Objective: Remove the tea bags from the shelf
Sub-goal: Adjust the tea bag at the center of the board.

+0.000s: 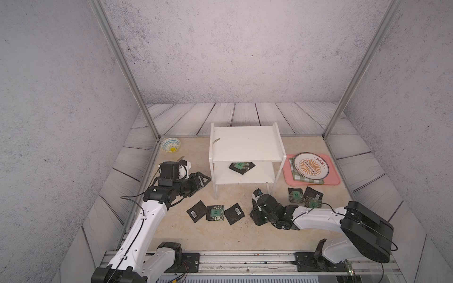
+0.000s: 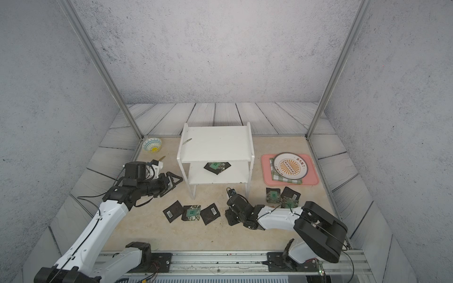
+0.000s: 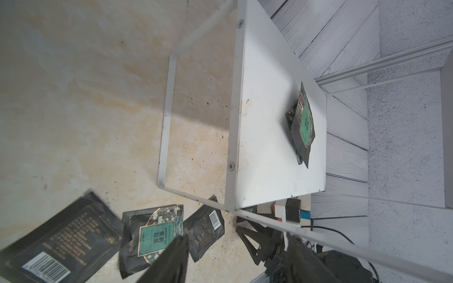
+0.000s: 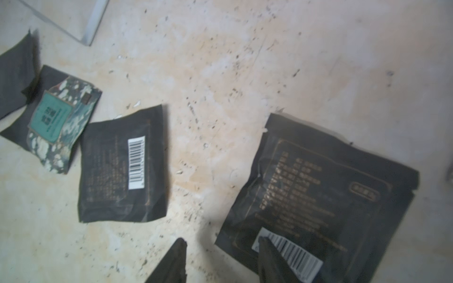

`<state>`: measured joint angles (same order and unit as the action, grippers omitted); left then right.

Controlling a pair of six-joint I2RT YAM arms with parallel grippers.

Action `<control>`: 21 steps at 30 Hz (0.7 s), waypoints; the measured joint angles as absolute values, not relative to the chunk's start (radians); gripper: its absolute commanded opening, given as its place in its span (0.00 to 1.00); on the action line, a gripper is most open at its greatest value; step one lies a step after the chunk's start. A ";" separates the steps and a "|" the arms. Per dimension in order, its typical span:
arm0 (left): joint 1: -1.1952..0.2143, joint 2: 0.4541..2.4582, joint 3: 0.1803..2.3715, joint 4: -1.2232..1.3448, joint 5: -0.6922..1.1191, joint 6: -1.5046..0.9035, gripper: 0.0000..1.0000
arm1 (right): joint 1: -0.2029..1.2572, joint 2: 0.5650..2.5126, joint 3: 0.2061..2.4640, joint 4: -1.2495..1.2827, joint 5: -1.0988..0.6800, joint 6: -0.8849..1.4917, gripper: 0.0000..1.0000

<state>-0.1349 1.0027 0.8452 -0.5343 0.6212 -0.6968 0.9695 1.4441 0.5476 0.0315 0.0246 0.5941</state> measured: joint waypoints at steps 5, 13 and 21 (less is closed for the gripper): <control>-0.134 1.002 0.845 -0.535 0.621 -0.697 0.67 | 0.997 1.444 0.562 0.004 -0.011 0.604 0.50; -0.134 1.000 0.845 -0.535 0.621 -0.697 0.67 | 1.023 1.469 0.599 -0.025 -0.070 0.618 0.50; -0.134 0.986 0.845 -0.542 0.621 -0.697 0.67 | 1.059 1.492 0.646 -0.051 -0.086 0.616 0.51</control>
<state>-0.1345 0.9863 0.8452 -0.5415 0.6212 -0.6971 1.0592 1.4921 0.6464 -0.0513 -0.0864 0.6155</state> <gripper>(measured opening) 0.668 0.506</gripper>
